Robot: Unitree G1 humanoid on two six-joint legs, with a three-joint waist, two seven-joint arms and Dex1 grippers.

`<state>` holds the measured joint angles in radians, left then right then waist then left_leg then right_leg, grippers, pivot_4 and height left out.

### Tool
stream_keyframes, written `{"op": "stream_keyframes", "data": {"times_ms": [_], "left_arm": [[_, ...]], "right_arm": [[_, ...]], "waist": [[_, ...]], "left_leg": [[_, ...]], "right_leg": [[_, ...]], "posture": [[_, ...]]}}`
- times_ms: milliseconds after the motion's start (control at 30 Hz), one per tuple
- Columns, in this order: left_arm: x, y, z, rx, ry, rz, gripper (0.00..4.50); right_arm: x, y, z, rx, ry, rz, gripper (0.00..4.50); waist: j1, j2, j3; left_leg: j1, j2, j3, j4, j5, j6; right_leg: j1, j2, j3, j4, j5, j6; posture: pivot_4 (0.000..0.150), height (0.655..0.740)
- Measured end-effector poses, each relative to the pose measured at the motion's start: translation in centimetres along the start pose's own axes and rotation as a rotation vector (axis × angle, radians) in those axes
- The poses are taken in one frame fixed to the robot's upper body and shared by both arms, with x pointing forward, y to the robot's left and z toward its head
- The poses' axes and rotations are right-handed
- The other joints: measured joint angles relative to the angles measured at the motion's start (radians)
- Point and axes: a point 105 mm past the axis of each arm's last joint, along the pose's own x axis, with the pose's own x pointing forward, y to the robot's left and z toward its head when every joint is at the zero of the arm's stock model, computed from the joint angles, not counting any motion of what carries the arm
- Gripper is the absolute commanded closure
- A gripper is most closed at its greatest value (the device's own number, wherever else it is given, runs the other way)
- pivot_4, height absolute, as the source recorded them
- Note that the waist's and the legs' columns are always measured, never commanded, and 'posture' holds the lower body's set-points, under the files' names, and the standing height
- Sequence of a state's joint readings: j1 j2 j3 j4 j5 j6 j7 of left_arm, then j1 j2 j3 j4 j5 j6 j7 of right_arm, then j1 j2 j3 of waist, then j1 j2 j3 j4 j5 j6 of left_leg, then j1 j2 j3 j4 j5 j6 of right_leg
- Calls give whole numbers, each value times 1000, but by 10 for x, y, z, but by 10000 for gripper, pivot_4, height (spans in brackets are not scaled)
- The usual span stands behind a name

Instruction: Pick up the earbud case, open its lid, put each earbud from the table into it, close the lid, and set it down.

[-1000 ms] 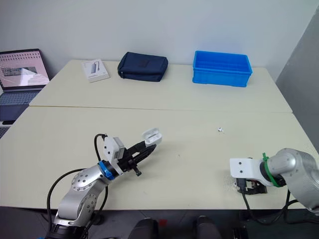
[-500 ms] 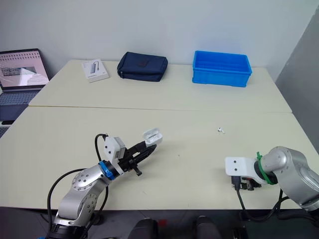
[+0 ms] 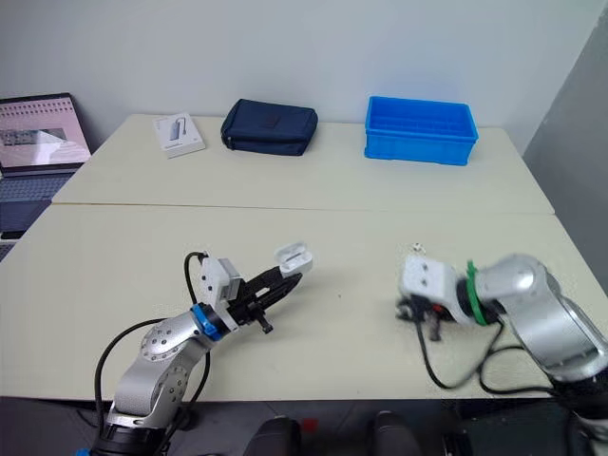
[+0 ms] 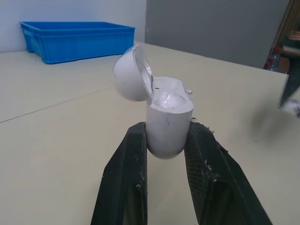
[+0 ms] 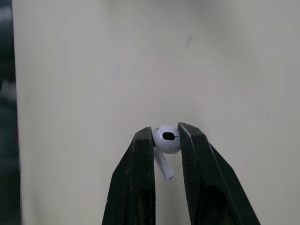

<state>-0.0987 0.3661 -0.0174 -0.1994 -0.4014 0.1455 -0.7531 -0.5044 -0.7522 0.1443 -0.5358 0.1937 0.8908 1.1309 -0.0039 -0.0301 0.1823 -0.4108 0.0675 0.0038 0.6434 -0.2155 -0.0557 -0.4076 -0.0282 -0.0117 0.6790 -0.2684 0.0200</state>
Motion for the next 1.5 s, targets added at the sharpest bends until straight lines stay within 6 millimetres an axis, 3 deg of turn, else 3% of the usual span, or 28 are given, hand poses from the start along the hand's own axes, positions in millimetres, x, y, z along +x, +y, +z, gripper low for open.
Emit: {"op": "stream_keyframes", "data": {"times_ms": [67,133,400,700,1500], "left_arm": [[2,-1,1,-3,-8,-3,37671],[7,-4,4,-3,-25,-12,37671],[16,-4,14,-3,-72,17,37671],[20,-9,13,-23,-71,15,37671],[26,-10,16,-35,-80,24,37671]], "right_arm": [[9,-9,37,48,-235,-71,41172],[14,-9,59,89,-417,-103,41172],[33,-1,80,248,-723,-216,41172],[65,2,80,287,-778,-280,41172],[82,5,64,309,-774,-349,41172]], "waist": [[1,0,0],[6,-1,0],[2,0,0],[1,0,0],[1,0,0]], "left_leg": [[-1,0,-1,0,0,0],[-4,1,-2,0,0,0],[-4,0,0,0,0,0],[-4,1,-1,0,0,0],[-4,1,-1,0,0,0]], "right_leg": [[0,0,0,0,0,0],[-1,0,-2,-1,0,0],[-2,-1,-1,0,0,1],[-2,1,0,0,0,0],[-3,2,0,0,0,0]], "posture": [[1500,7267],[1500,7267],[1500,7267],[1500,7267],[1500,7267]]}}
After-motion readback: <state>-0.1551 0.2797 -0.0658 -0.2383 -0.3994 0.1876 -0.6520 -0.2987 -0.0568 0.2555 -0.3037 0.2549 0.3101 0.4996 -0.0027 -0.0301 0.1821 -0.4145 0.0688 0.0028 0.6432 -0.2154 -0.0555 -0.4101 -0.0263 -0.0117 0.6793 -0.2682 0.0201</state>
